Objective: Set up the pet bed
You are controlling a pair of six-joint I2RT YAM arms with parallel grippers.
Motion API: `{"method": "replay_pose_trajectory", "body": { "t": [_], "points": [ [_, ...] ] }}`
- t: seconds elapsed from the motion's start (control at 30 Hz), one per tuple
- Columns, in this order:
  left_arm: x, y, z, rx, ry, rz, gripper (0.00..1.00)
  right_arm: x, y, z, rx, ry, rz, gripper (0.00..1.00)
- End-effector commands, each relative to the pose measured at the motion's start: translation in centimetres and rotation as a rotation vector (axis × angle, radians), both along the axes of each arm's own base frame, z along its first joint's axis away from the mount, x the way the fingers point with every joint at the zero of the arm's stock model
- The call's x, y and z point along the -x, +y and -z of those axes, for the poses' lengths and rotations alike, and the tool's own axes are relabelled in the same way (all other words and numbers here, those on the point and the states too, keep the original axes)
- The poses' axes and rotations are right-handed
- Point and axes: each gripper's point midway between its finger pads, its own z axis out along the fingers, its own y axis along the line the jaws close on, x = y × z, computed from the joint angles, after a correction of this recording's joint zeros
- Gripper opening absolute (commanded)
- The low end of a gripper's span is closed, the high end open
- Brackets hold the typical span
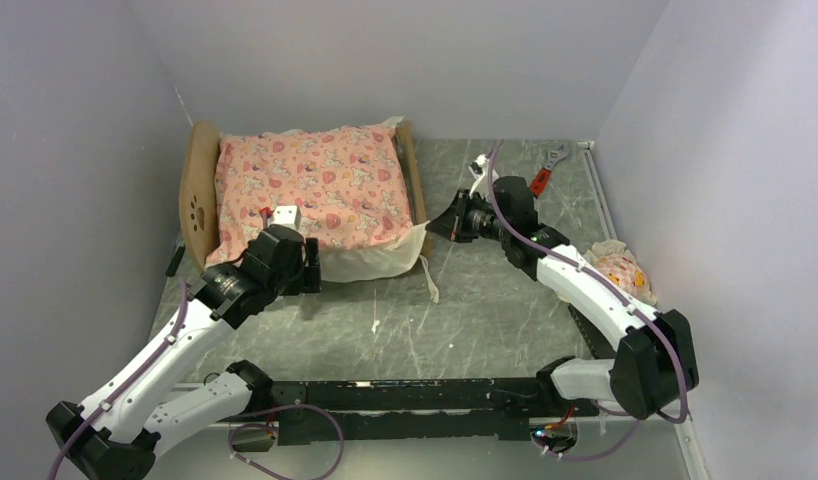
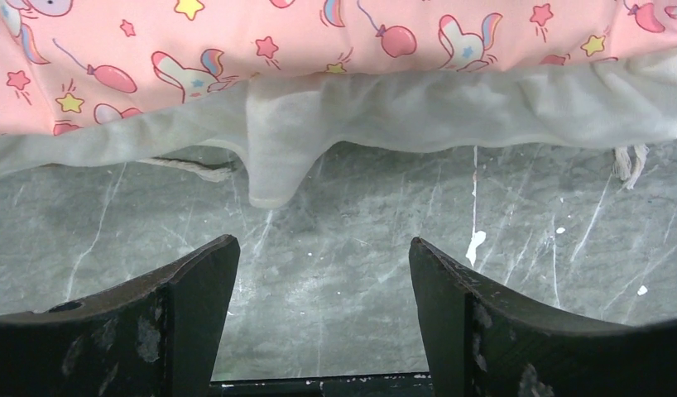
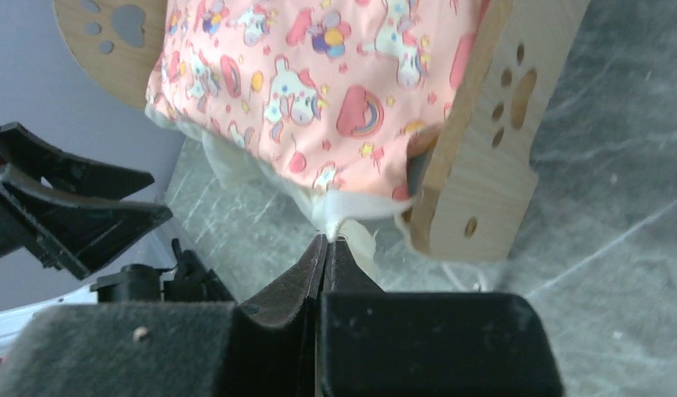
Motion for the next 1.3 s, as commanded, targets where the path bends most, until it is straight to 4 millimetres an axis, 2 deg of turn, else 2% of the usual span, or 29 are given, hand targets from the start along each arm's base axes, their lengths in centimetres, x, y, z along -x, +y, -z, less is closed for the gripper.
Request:
{"method": "replay_pose_trajectory", "body": {
  "t": [0.0,0.17,0.27,0.3,0.37,0.43,0.47,0.53,0.6,0.7,0.83,0.93,1.0,1.1,1.13,1.2,1.27],
  "points": [
    [-0.3,1.0,-0.4,-0.001,-0.016,-0.054,0.8,3.2,-0.3,3.0,-0.035,0.185,0.045,0.0],
    [-0.3,1.7,-0.4,-0.01,-0.018,-0.087,0.8,6.0,-0.7,8.5,-0.012,0.298,0.071,0.0],
    [-0.4,1.6,-0.3,-0.004,-0.012,-0.089,0.8,6.0,-2.4,12.3,0.107,0.334,0.129,0.0],
    [-0.4,1.7,-0.3,-0.004,-0.012,-0.093,0.8,6.0,-2.8,13.2,0.147,0.338,0.142,0.02],
    [-0.5,1.9,-0.3,-0.008,-0.013,-0.101,0.8,5.7,-3.5,13.5,0.199,0.334,0.16,0.08],
    [-0.5,2.1,-0.4,-0.01,-0.021,-0.113,0.8,5.2,-4.1,12.4,0.243,0.28,0.177,0.2],
    [-0.6,2.2,-0.4,-0.011,-0.022,-0.119,0.8,4.8,-4.4,11.3,0.261,0.24,0.185,0.3],
    [-0.7,2.3,-0.5,-0.01,-0.026,-0.126,0.8,3.8,-4.8,8.5,0.284,0.149,0.195,0.44],
    [-0.8,2.5,-0.5,-0.014,-0.027,-0.131,0.81,2.2,-4.7,4.7,0.289,0.046,0.205,0.51],
    [-1.0,2.9,-0.7,-0.026,-0.032,-0.151,0.81,0.0,-4.3,0.5,0.297,-0.085,0.228,0.58],
    [-1.3,3.7,-1.3,-0.045,-0.056,-0.178,0.81,-4.2,-2.9,-2.1,0.326,-0.184,0.275,0.62],
    [-1.8,4.3,-2.1,-0.061,-0.089,-0.195,0.81,-7.2,-1.4,-2.4,0.345,-0.213,0.305,0.62],
    [-2.0,4.7,-2.7,-0.073,-0.117,-0.204,0.81,-9.2,-0.3,-1.8,0.373,-0.209,0.317,0.62],
    [-2.0,5.4,-2.9,-0.079,-0.133,-0.227,0.81,-11.7,1.2,-0.5,0.415,-0.205,0.328,0.62],
    [-1.9,5.6,-2.8,-0.077,-0.133,-0.231,0.81,-12.6,1.6,0.5,0.438,-0.195,0.332,0.62],
    [-1.7,6.0,-2.6,-0.078,-0.131,-0.245,0.8,-13.9,1.8,1.5,0.479,-0.177,0.353,0.6],
    [-1.5,6.1,-2.6,-0.074,-0.133,-0.251,0.8,-15.0,1.5,2.5,0.531,-0.156,0.384,0.54]
  ]
}}
